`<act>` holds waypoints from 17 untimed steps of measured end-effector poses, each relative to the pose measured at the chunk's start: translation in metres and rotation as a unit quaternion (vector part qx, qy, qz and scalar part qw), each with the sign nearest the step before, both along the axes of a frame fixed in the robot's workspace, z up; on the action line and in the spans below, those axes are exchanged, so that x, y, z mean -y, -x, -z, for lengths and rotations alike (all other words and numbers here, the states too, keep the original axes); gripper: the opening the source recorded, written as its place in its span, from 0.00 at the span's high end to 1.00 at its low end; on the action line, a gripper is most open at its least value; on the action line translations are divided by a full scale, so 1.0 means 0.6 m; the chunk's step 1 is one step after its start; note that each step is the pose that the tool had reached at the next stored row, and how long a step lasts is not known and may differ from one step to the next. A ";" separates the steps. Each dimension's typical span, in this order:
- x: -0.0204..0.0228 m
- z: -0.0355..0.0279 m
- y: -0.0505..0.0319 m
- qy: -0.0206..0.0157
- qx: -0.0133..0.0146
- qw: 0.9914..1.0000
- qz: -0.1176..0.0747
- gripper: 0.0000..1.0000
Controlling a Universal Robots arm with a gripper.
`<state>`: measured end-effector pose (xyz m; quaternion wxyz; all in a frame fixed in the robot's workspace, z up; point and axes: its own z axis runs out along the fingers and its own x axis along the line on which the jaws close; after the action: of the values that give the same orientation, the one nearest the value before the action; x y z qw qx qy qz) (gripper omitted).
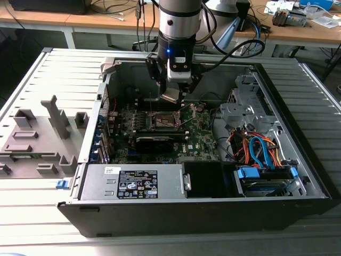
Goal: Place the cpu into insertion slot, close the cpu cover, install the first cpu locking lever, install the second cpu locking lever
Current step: 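Place the cpu into insertion slot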
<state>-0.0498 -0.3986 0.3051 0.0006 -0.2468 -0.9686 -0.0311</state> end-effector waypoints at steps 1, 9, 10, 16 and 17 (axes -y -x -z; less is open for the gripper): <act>0.0000 0.000 0.000 0.000 0.000 1.000 0.000 0.45; 0.0000 0.000 0.000 0.000 0.000 1.000 0.005 0.45; 0.0000 0.000 0.000 0.000 0.000 1.000 0.006 0.45; 0.0000 0.000 0.000 0.000 0.000 1.000 0.009 0.45; 0.0000 0.000 0.000 0.000 0.000 1.000 0.009 0.45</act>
<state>-0.0498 -0.3986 0.3051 0.0003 -0.2559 -0.9662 -0.0311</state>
